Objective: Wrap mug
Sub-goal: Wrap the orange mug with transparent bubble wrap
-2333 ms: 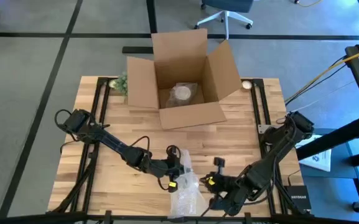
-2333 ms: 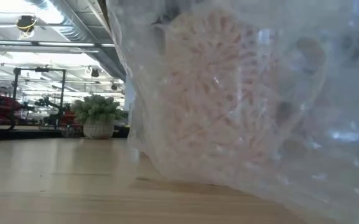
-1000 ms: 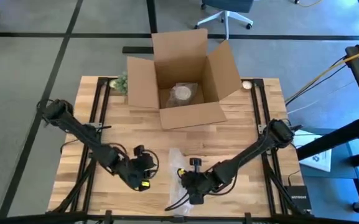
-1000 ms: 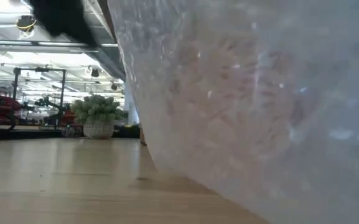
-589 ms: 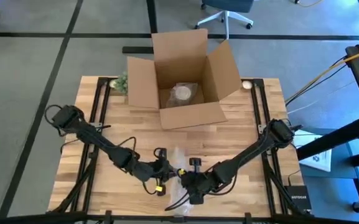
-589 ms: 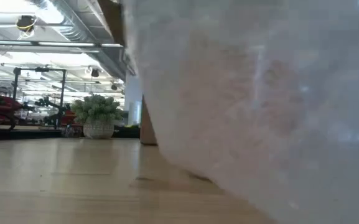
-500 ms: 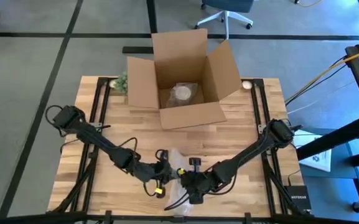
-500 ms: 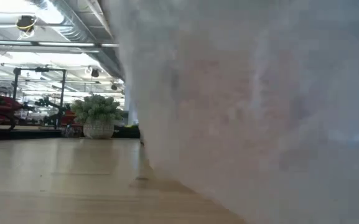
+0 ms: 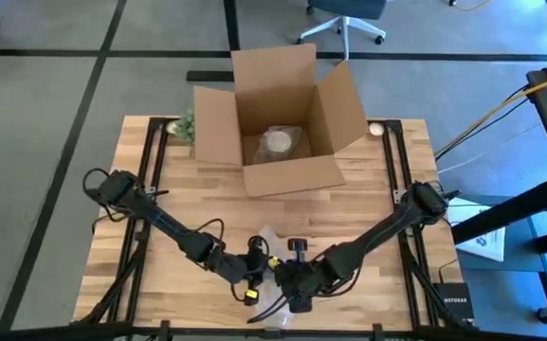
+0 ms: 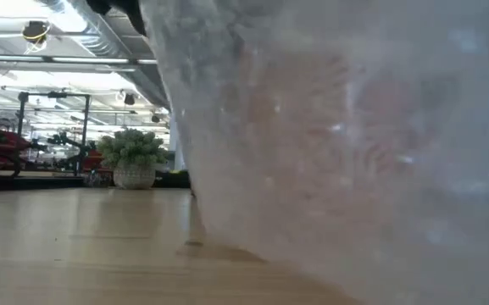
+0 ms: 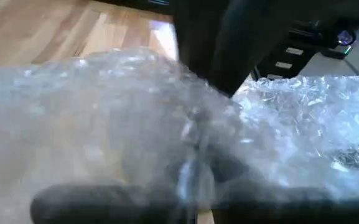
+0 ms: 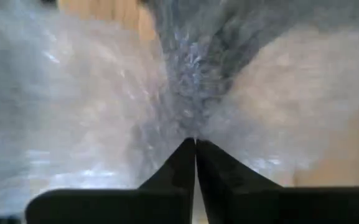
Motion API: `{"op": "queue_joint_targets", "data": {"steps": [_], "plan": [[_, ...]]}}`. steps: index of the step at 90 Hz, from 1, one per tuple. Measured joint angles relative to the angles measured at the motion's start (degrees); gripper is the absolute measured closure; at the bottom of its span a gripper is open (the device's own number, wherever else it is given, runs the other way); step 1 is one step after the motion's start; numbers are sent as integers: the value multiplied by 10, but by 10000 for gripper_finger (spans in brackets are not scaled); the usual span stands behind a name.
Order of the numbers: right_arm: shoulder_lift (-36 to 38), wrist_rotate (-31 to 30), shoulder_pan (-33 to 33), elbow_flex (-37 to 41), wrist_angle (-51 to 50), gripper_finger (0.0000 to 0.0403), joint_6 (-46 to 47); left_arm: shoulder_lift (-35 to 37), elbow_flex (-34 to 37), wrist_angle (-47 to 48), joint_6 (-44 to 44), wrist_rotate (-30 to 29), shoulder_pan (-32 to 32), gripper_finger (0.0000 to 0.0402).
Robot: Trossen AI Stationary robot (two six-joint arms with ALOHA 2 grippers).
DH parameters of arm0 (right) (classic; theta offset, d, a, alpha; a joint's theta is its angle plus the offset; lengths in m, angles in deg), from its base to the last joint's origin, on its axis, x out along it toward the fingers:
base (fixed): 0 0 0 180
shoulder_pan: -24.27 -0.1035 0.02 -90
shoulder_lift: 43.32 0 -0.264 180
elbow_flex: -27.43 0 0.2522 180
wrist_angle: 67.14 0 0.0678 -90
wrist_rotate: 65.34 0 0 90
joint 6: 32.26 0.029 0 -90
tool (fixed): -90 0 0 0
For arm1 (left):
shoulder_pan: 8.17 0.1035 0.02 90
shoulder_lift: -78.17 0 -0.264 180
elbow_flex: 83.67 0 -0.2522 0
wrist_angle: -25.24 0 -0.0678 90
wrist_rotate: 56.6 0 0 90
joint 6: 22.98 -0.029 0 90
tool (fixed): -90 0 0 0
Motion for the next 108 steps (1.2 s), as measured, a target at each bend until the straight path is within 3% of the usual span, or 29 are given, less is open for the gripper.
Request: {"op": "queue_joint_targets", "data": {"steps": [12,27,42,50,59,88,108], "plan": [[1,-13,-5,-72,-102,402,1,2,1,1,-2,0,-2,401],[2,-119,1,-80,-162,402,12,2,1,0,-5,0,-3,401],[1,-121,36,-34,-47,402,-26,2,1,-3,-5,0,-5,401],[2,-79,37,-8,0,402,-28,2,1,-3,-7,1,-6,401],[1,-30,24,29,24,402,-4,2,1,-4,-7,2,-6,401],[4,1,11,162,207,402,51,2,0,-6,-6,2,-6,401],[3,0,12,168,227,402,44,45,-43,53,-17,21,-15,401]]}}
